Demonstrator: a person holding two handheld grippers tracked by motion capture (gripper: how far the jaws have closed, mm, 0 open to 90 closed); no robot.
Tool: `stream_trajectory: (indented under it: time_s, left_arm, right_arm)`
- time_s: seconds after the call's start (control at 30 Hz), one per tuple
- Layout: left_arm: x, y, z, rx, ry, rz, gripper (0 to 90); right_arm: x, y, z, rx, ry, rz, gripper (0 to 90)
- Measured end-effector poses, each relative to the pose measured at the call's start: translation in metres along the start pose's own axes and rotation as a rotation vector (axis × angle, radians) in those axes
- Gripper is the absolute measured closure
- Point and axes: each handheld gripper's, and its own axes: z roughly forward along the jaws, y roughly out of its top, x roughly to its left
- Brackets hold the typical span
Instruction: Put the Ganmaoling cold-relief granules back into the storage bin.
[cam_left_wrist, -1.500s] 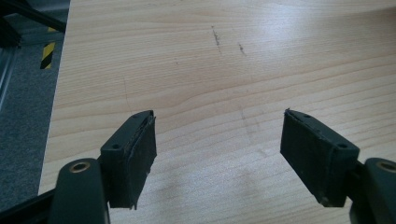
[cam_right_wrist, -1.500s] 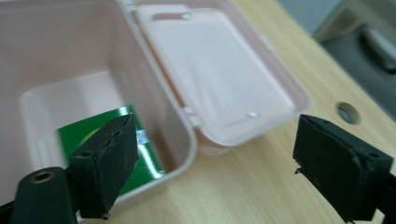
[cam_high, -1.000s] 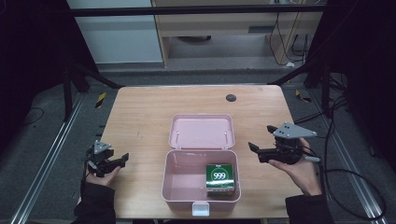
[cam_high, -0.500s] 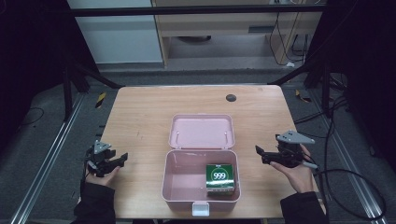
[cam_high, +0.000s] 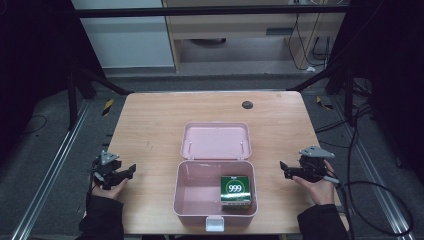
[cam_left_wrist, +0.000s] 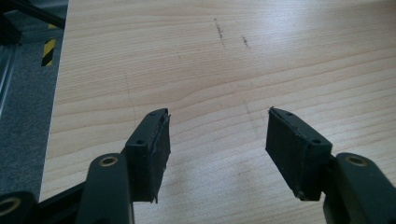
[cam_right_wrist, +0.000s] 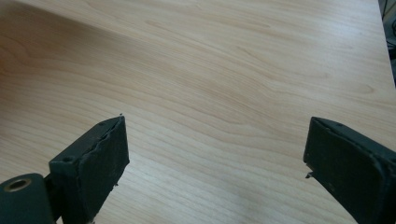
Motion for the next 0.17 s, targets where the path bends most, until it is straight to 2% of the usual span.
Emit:
stream_trajectory:
  time_s: [0.17]
  left_arm:
    - [0.0010, -0.0009, 0.0024, 0.010, 0.005, -0.001, 35.0]
  right_arm:
    - [-0.0067, -0.0054, 0.0011, 0.011, -0.032, 0.004, 6.7]
